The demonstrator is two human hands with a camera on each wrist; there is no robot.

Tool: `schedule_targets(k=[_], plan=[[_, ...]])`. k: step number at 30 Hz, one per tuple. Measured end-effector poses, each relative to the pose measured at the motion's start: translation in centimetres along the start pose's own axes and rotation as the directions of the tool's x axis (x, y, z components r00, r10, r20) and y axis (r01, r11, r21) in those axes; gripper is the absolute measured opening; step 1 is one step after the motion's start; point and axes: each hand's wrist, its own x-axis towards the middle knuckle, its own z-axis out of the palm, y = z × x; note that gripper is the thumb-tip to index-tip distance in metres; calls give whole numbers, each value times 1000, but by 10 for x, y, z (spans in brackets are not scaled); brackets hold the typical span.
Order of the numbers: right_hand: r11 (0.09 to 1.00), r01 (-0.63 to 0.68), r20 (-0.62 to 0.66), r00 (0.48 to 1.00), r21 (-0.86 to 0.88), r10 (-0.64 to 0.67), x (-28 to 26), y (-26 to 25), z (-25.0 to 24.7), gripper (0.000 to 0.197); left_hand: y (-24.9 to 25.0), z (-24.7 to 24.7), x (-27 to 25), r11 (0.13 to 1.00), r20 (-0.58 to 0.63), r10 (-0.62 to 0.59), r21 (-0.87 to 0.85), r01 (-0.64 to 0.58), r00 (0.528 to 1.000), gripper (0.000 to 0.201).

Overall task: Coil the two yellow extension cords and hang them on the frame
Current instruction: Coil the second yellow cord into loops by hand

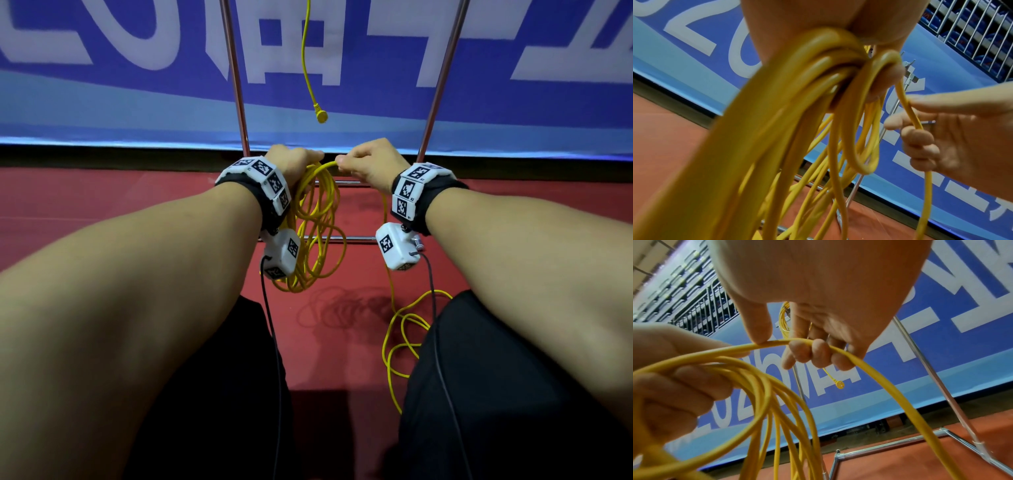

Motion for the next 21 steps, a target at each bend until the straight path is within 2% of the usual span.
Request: schedule_targets(k=[5,9,11,13,15,17,19,21], plan=[[995,87,34,996,-48,-86,-5,-21,13,28,1,5,2,1000,-10,-15,23,15,1000,35],[996,89,35,995,-18,-89,-4,-20,20,30,0,8,7,999,-66,-17,28,19,998,38],[995,96,72,993,20,-97,-7,-21,17,31,2,8,7,1000,-110,5,25,-2,994,49],[996,85,159,983,35,-89,-10,-18,12,31,4,7,7,1000,-148,21,19,-19,989,64],[999,48,281,959,1,-47,-11,-10,9,31,5,3,11,999,-184,33,15,-30,982,68],[994,-9,381,923,-105,49,-10,3,8,36,4,-3,14,1000,-215,28,13,-26,976,69],[974,-117,418,888,-196,191,-12,13,6,41,3,-7,17,1000,-229,14,-1,-15,973,67],[962,-230,392,879,-148,271,-14,15,4,44,1,-9,19,999,-231,3,-31,-10,973,67]])
